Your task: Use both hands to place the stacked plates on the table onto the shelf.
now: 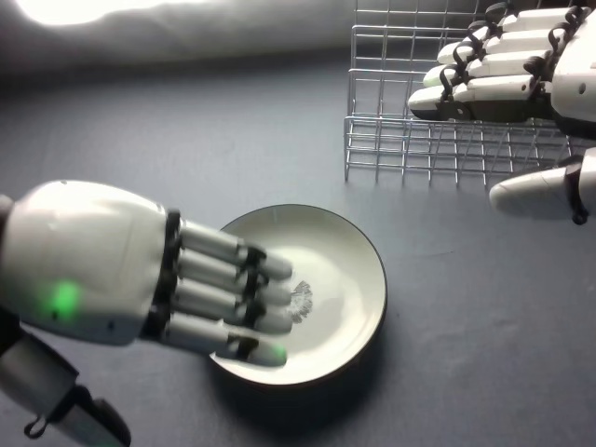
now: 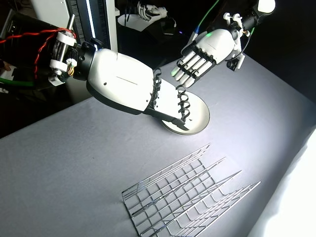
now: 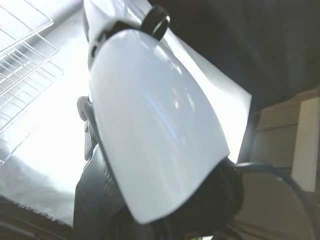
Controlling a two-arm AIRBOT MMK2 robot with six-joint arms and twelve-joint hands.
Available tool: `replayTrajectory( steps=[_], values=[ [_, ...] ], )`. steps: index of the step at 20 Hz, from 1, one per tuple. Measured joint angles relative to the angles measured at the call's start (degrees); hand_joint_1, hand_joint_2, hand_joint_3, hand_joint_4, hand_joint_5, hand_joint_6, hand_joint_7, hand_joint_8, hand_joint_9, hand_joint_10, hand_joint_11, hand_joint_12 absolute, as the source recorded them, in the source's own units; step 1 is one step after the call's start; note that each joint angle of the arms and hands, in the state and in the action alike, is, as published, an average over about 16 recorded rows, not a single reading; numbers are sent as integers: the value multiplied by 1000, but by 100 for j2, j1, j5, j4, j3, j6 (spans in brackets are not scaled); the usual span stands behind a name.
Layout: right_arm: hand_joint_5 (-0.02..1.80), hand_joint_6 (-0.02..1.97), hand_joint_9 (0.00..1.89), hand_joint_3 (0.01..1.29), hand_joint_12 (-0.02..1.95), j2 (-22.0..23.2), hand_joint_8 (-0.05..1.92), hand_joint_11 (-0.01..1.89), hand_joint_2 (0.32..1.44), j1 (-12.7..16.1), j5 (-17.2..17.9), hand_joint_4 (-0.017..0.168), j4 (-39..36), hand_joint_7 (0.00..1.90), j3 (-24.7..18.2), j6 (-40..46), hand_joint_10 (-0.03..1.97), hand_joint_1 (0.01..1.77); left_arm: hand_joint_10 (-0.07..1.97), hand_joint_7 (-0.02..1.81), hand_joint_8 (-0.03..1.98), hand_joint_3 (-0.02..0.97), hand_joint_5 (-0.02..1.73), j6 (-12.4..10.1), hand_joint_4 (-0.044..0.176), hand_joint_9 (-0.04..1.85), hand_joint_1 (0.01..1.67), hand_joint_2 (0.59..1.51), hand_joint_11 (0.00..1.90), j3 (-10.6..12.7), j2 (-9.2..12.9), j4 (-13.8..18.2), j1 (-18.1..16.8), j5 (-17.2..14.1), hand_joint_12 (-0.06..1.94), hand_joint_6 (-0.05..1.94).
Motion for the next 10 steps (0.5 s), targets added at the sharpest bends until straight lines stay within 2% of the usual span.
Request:
replayTrajectory(
  steps=[5, 10],
  values=[
    [133, 25, 89, 15, 339, 0, 15, 12, 1382, -5, 42, 3, -64, 126, 0, -12, 14, 13, 8, 68, 5, 10, 72, 217, 4, 56, 16, 1213, 28, 216, -219, 81, 215, 226, 66, 13],
    [161, 25, 124, 15, 437, 1, 15, 12, 1393, -27, 101, 3, -105, 164, 0, -21, 14, 13, 7, 69, 9, 10, 70, 317, 5, 56, 16, 1214, 29, 440, -386, 153, 370, 486, 63, 21]
  ],
)
